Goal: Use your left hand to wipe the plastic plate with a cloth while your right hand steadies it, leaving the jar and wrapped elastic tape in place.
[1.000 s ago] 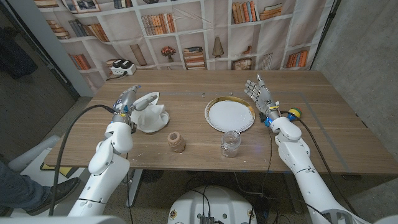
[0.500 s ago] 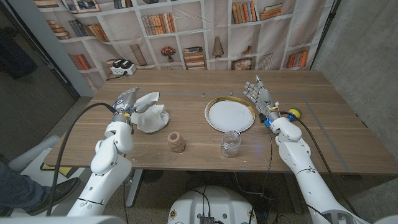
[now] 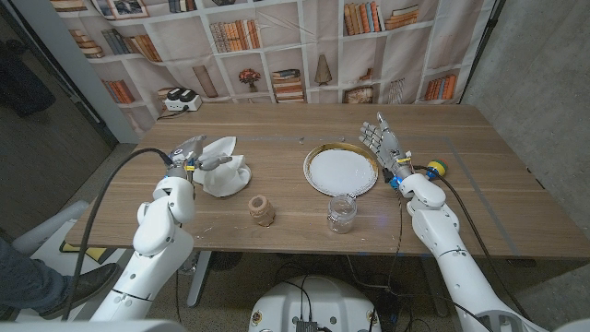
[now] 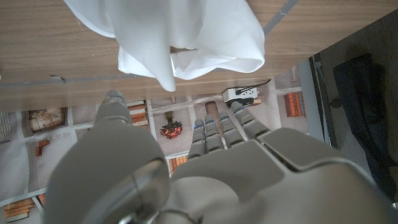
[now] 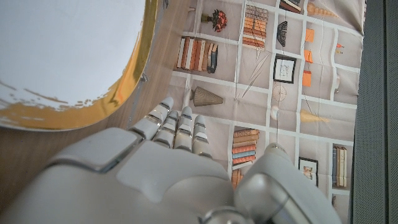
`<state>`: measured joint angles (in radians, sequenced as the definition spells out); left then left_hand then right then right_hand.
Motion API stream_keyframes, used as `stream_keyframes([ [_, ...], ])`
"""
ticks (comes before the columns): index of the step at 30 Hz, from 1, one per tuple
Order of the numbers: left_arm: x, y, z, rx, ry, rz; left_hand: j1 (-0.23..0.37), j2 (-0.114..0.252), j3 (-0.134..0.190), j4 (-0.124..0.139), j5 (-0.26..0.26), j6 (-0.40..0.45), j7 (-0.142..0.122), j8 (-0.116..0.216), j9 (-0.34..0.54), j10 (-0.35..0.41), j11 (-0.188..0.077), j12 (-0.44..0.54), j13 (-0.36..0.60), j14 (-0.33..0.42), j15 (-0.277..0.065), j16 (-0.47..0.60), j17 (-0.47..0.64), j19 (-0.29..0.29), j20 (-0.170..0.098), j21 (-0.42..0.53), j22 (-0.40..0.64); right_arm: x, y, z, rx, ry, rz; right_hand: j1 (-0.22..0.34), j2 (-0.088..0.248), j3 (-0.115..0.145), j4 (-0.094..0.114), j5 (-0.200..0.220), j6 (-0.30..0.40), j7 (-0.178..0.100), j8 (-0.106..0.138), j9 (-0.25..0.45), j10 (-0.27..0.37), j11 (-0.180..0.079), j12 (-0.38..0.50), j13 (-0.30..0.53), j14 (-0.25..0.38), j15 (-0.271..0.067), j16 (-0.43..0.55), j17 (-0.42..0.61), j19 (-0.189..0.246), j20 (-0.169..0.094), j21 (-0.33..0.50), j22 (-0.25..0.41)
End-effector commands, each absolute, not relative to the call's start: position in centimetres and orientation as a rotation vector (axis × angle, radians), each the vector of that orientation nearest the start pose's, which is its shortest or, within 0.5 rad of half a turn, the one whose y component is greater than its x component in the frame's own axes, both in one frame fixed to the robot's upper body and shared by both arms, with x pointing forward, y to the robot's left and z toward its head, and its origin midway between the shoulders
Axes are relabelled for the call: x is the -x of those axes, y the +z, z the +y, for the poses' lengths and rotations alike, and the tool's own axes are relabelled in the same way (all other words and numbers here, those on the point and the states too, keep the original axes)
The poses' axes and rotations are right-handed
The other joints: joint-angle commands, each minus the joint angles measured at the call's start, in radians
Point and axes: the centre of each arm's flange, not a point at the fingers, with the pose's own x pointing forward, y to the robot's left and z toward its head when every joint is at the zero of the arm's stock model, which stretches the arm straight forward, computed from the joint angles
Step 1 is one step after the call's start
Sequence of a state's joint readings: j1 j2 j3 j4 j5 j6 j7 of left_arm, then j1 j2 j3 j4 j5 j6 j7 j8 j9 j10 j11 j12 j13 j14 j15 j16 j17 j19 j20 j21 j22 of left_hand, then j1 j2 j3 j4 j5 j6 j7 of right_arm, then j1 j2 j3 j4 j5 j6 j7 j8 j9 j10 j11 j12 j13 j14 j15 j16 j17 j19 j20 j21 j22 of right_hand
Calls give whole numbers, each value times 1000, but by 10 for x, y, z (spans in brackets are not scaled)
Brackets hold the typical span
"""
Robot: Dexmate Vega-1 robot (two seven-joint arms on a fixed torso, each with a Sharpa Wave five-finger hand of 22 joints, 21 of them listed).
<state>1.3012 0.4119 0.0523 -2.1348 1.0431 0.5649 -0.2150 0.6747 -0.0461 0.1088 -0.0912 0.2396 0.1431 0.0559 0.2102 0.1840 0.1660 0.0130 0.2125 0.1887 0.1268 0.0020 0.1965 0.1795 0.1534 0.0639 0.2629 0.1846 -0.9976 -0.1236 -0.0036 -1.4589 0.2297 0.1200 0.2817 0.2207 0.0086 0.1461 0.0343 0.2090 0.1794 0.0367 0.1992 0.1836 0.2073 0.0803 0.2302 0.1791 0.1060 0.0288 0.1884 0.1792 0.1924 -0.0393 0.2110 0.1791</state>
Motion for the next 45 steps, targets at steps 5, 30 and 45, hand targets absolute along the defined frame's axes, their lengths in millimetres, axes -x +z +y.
stream_keyframes([
  [5,-507,-18,328,-1272,504,-142,13,-3,-6,-6,-1,-8,9,-9,6,3,21,-3,3,4,14,0,4,44,58,7,1,-626,-53,-242,-26,275,-572,1,8,-3,1,-2,-4,1,-4,3,4,8,-2,5,5,9,-2,2,2,8,-4,5],
  [30,-521,-26,319,-1378,510,-41,47,2,-11,-17,3,18,-26,-5,6,18,-41,-6,3,9,-33,-6,3,-22,-66,-38,1,-628,-51,-243,-23,272,-574,0,10,-5,0,-3,0,-3,-3,3,8,8,-3,6,4,11,-3,2,3,10,-5,5],
  [45,-536,-42,312,-1431,499,11,64,3,-9,-24,5,13,-29,-8,6,11,-43,-10,2,3,-30,-9,2,-32,-44,-45,1,-629,-51,-240,-20,278,-572,0,10,-6,-1,-3,3,-4,-2,4,8,8,-4,6,6,11,-2,2,3,12,-5,5],
])
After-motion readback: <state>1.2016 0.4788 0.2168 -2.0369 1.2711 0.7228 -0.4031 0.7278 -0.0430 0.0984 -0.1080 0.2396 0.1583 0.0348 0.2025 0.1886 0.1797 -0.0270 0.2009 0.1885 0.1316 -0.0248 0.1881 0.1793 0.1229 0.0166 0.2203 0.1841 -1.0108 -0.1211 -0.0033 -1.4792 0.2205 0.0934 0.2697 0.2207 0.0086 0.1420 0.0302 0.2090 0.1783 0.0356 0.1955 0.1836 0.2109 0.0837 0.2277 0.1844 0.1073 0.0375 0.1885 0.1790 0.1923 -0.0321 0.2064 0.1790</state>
